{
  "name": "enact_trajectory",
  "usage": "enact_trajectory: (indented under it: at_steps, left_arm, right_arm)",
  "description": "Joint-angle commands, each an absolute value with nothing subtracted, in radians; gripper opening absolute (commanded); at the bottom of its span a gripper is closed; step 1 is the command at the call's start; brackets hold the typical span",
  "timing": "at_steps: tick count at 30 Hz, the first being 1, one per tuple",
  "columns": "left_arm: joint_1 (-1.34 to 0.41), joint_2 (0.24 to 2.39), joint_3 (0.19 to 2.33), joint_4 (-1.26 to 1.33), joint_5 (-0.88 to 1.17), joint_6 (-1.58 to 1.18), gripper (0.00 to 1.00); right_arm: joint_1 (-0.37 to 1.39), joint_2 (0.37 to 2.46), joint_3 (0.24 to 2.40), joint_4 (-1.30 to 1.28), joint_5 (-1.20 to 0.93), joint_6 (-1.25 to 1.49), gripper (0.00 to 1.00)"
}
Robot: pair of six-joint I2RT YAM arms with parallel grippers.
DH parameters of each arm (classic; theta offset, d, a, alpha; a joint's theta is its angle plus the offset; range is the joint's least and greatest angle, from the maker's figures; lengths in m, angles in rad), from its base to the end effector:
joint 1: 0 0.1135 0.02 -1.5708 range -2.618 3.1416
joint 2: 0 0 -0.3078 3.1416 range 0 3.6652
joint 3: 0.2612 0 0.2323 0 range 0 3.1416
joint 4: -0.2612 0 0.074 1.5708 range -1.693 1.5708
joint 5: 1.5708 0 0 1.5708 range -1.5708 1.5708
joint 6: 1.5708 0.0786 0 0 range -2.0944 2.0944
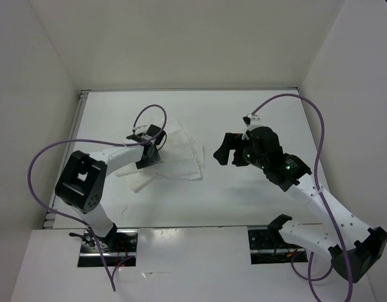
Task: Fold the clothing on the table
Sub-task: Grab the skirt from the pile, then move the skirt to the center of the board
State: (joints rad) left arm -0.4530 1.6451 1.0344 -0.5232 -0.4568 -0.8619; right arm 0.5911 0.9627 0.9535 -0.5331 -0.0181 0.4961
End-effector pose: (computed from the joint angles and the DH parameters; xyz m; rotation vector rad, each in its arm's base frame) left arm 0.3049 -0.1099 0.2099 -0.6393 2.4425 0.1219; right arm 0.1651 0.1125 0.3453 -0.1149 2.1823 0.6555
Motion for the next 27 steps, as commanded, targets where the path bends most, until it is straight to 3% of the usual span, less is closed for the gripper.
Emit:
enact_trajectory:
  at_steps: [1, 5, 6, 10, 14, 16, 17, 18, 20, 23, 27]
  left_arm:
    - [-0.445, 1.719, 1.054, -0.479, -0.398, -0.842, 0.58]
    - [-0.445, 1.759, 1.083, -0.469, -0.358, -0.821, 0.06]
    - [-0.463, 1.759, 1.103, -0.482, -0.357, -0.780, 0.00]
    - [-0.557, 1.640, 1.256, -0.532, -0.298, -0.694, 0.00]
    - [-0.597, 1.409, 1.422, -0.494, -0.094, -0.637, 0.00]
    - [-0.597, 1.376, 1.460, -0.524, -0.119, -0.649, 0.00]
    - [-0.597, 1.367, 1.474, -0.546, -0.173, -0.658, 0.06]
    - [-0.569, 1.376, 1.474, -0.560, -0.195, -0.669, 0.43]
    - [-0.537, 1.405, 1.445, -0.571, -0.230, -0.689, 0.53]
    - [-0.503, 1.480, 1.424, -0.571, -0.265, -0.718, 0.76]
    - [-0.494, 1.558, 1.405, -0.518, -0.249, -0.742, 0.81]
  right_arm:
    - [0.592, 0.927, 0.971, -0.520, 0.002, 0.479, 0.94]
    - [0.583, 0.897, 0.962, -0.529, 0.023, 0.479, 0.94]
    - [0.583, 0.897, 0.962, -0.529, 0.032, 0.479, 0.94]
    - [0.583, 0.888, 0.962, -0.529, 0.032, 0.479, 0.94]
    - [0.574, 0.888, 0.953, -0.529, 0.041, 0.488, 0.94]
    - [0.574, 0.897, 0.953, -0.529, 0.031, 0.488, 0.94]
    - [0.574, 0.897, 0.953, -0.519, 0.031, 0.488, 0.94]
    - [0.574, 0.897, 0.953, -0.509, 0.022, 0.488, 0.94]
    - [0.574, 0.906, 0.953, -0.509, 0.012, 0.488, 0.94]
    - [0.574, 0.920, 0.966, -0.500, -0.008, 0.497, 0.94]
    - [0.574, 0.968, 0.991, -0.509, -0.032, 0.497, 0.93]
